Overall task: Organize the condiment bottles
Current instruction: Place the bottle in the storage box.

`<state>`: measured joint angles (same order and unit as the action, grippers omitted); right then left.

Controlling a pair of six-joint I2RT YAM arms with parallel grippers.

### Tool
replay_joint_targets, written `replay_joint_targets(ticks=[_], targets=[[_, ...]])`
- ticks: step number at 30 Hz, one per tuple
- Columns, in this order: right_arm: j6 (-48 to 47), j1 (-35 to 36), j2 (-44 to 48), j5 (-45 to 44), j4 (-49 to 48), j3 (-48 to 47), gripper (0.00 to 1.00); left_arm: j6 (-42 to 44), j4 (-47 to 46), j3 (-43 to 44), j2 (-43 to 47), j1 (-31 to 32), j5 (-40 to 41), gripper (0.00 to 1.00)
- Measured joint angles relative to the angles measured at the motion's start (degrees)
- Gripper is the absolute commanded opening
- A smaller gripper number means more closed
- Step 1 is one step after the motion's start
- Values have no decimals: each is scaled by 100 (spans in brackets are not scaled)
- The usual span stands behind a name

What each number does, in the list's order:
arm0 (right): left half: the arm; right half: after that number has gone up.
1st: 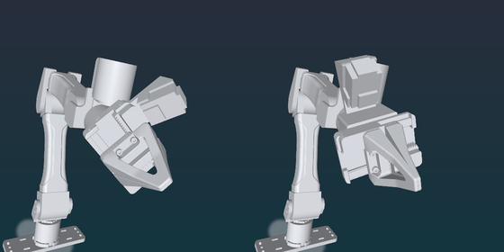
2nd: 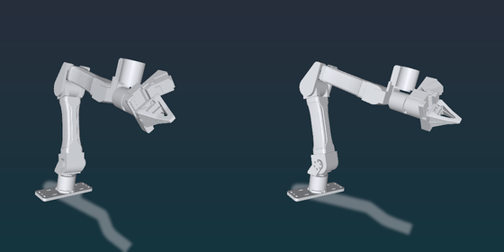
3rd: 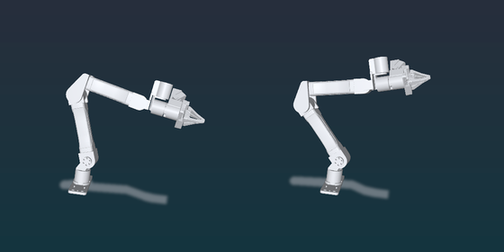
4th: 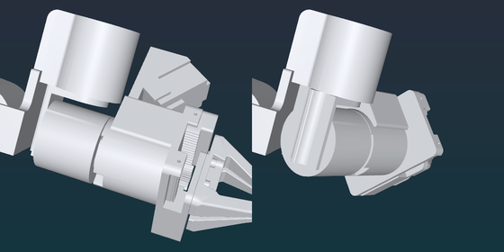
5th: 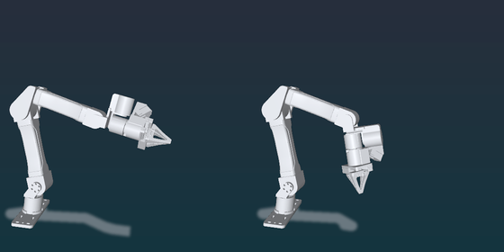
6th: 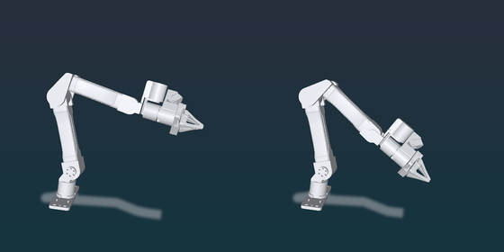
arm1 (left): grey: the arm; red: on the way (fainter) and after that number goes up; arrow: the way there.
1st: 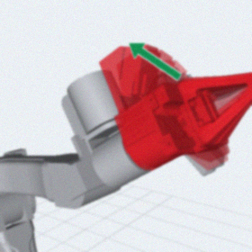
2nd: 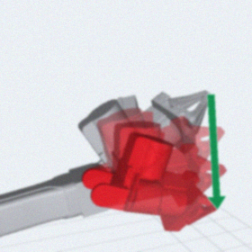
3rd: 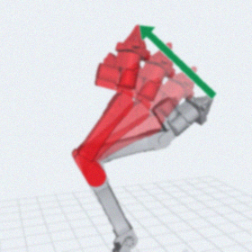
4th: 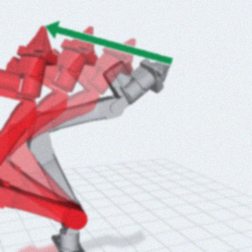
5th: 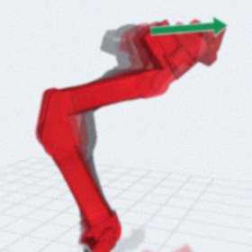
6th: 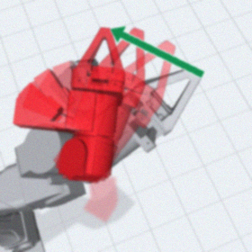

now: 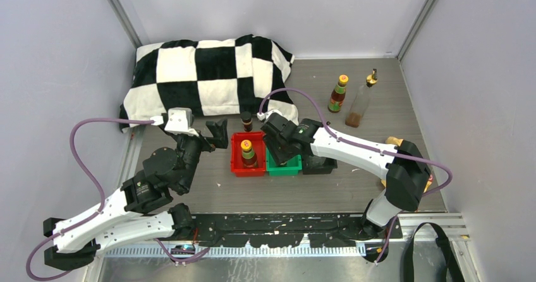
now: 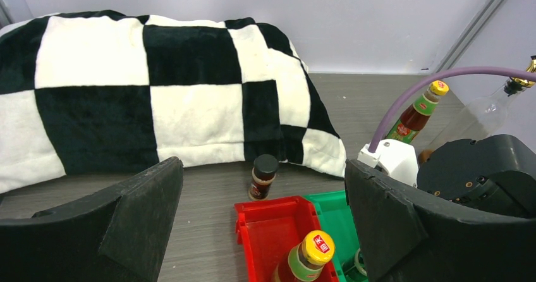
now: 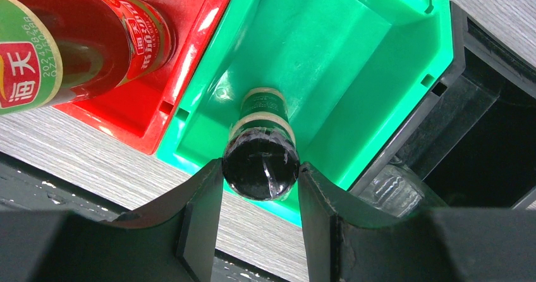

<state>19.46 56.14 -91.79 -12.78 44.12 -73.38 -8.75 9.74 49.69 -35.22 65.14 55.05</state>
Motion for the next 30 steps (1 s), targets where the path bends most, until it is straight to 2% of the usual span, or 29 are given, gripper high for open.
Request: replay_joint_targets(ticks=[6,10,17,30], targets=[[4,0,0,2,0,2,17,0,0,0,0,0,-2,100],[9,-2,0,2,-2,2,30,0,0,0,0,0,-2,100],[20,-11,0,2,-15,4,44,0,0,0,0,0,-2,100],[22,-11,0,2,-26,24,61,-2,0,0,0,0,-2,100]])
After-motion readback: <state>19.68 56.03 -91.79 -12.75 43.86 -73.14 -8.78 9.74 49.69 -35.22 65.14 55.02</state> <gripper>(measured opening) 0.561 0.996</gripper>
